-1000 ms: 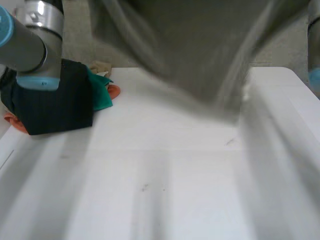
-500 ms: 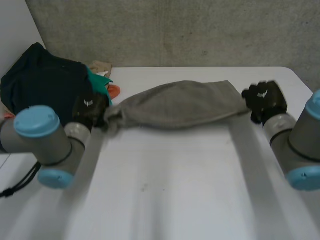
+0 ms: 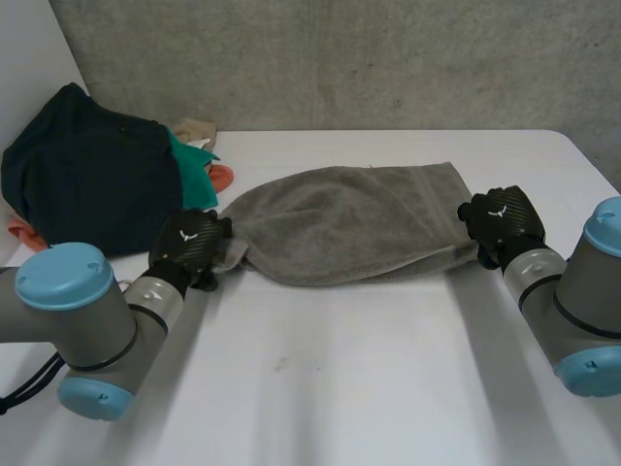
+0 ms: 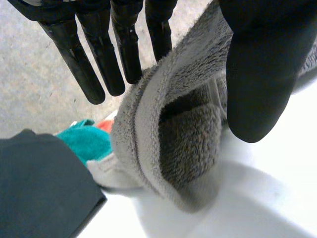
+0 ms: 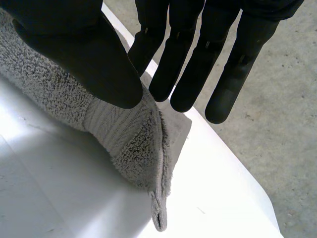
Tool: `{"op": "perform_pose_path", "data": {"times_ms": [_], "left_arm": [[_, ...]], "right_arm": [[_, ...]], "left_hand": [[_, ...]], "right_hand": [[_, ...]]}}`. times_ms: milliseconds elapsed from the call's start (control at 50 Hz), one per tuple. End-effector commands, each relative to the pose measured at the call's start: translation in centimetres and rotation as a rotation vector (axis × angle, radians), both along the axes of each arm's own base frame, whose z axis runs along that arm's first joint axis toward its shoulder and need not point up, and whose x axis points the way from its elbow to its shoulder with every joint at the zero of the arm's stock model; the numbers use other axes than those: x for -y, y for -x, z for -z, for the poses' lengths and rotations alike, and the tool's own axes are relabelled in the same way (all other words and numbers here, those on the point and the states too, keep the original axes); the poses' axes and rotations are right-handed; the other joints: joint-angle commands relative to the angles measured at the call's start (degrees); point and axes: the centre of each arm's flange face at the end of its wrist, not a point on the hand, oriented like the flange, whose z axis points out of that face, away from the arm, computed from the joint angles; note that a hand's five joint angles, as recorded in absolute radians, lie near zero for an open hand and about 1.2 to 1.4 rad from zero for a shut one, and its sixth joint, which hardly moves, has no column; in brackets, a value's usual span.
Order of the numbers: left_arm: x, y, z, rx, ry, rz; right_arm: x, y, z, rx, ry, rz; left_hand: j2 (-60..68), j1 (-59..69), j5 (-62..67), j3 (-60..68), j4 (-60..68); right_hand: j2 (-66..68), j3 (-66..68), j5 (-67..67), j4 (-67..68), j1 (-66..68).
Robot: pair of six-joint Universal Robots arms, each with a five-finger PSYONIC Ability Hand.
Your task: Fold the laundry.
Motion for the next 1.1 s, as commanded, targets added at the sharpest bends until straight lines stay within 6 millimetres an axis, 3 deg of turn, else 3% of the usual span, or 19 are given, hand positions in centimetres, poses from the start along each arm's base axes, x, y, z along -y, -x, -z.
{"op": "perform_pose_path", "data": {"times_ms": [20,80,160,200,280,300,320,400,460,520,620,740,820,900,940,1000,1040,1080,1100], "left_arm": [[0.9,1.1,-0.3,-0.013,0.044,0.008],[1.3,1.1,0.1,-0.012,0.038,0.002],[1.5,0.6,-0.9,-0.023,0.058,-0.035],[1.3,0.3,-4.2,-0.060,0.125,-0.052],[-0.2,-0.4,-9.5,-0.139,0.219,-0.061],[-0.6,-0.6,-10.5,-0.158,0.234,-0.060],[-1.4,-1.2,-12.5,-0.189,0.256,-0.064],[-2.6,-3.6,-16.5,-0.210,0.259,-0.111],[-2.7,-5.2,-17.8,-0.190,0.223,-0.148],[-2.7,-6.3,-17.9,-0.151,0.116,-0.143],[-2.5,-6.7,-16.2,-0.118,-0.036,-0.129],[-0.2,-5.8,-11.8,-0.073,-0.176,-0.121],[2.8,-3.4,-9.0,-0.059,-0.221,-0.072],[5.4,-0.9,-8.7,-0.067,-0.172,-0.027],[6.6,-0.3,-9.1,-0.083,-0.131,-0.029],[9.8,0.8,-11.7,-0.128,0.045,-0.054],[11.9,1.1,-15.0,-0.200,0.233,-0.084],[12.6,1.5,-17.6,-0.244,0.379,-0.083],[12.9,1.7,-19.1,-0.275,0.466,-0.078]], "right_arm": [[-0.2,0.0,0.2,-0.006,-0.008,-0.001],[-0.1,0.1,0.1,-0.011,-0.003,0.005],[-0.1,0.2,-0.1,-0.022,-0.004,0.007],[-0.2,0.2,-0.5,-0.038,-0.011,0.006],[-1.1,0.6,-4.8,-0.113,0.027,-0.002],[-1.3,1.4,-6.6,-0.154,0.041,0.009],[-1.3,1.9,-7.3,-0.177,0.045,0.018],[-1.2,4.4,-10.8,-0.282,0.064,0.075],[-1.6,5.6,-14.1,-0.323,0.112,0.106],[-2.2,5.7,-15.8,-0.334,0.131,0.108],[-3.1,6.0,-15.8,-0.381,0.059,0.085],[-2.8,5.9,-13.2,-0.444,-0.060,0.050],[-0.1,5.6,-10.1,-0.430,-0.122,0.044],[2.5,5.6,-9.3,-0.390,-0.066,0.096],[4.6,5.4,-9.6,-0.372,0.017,0.139],[6.6,4.9,-10.8,-0.353,0.139,0.184],[8.3,3.7,-13.6,-0.306,0.316,0.226],[9.0,3.0,-16.2,-0.253,0.458,0.250],[9.3,2.3,-18.8,-0.191,0.605,0.266]], "left_hand": [[21.7,21.7,22.4,21.3,22.2],[48.6,48.6,49.3,48.2,49.1],[49.0,49.0,49.8,48.7,49.5],[49.0,49.0,49.8,48.7,49.5],[49.0,49.0,49.8,48.7,49.5],[49.0,49.0,49.8,48.7,49.5],[49.0,49.0,49.8,48.7,49.5],[49.0,49.0,49.8,48.7,49.5],[49.0,49.0,49.8,48.7,49.5],[49.0,49.0,49.8,48.7,49.5],[49.0,49.0,49.8,48.7,49.5],[49.0,49.0,49.8,48.7,49.5],[49.0,49.0,49.8,48.7,49.5],[49.0,49.0,49.8,48.7,49.5],[49.0,49.0,49.8,48.7,49.5],[49.0,49.0,49.8,48.7,49.5],[49.0,49.0,49.8,48.7,49.5],[49.0,49.0,49.8,48.7,49.5],[49.0,49.0,49.8,48.7,49.5]], "right_hand": [[12.7,11.8,11.6,11.4,14.9],[12.7,11.8,11.6,11.4,14.9],[12.7,11.8,11.6,11.4,14.9],[12.7,11.8,11.6,11.4,14.9],[12.7,11.8,11.6,11.4,14.9],[12.7,11.8,11.6,11.4,14.9],[12.7,11.8,11.6,11.4,14.9],[12.7,11.8,11.6,11.4,14.9],[12.7,11.8,11.6,11.4,14.9],[12.7,11.8,11.6,11.4,14.9],[12.7,11.8,11.6,11.4,14.9],[12.7,11.8,11.6,11.4,14.9],[12.7,11.8,11.6,11.4,14.9],[12.7,11.8,11.6,11.4,14.9],[12.7,11.8,11.6,11.4,14.9],[12.7,11.8,11.6,11.4,14.9],[12.7,11.8,11.6,11.4,14.9],[12.7,11.8,11.6,11.4,14.9],[12.7,11.8,11.6,11.4,14.9]]}}
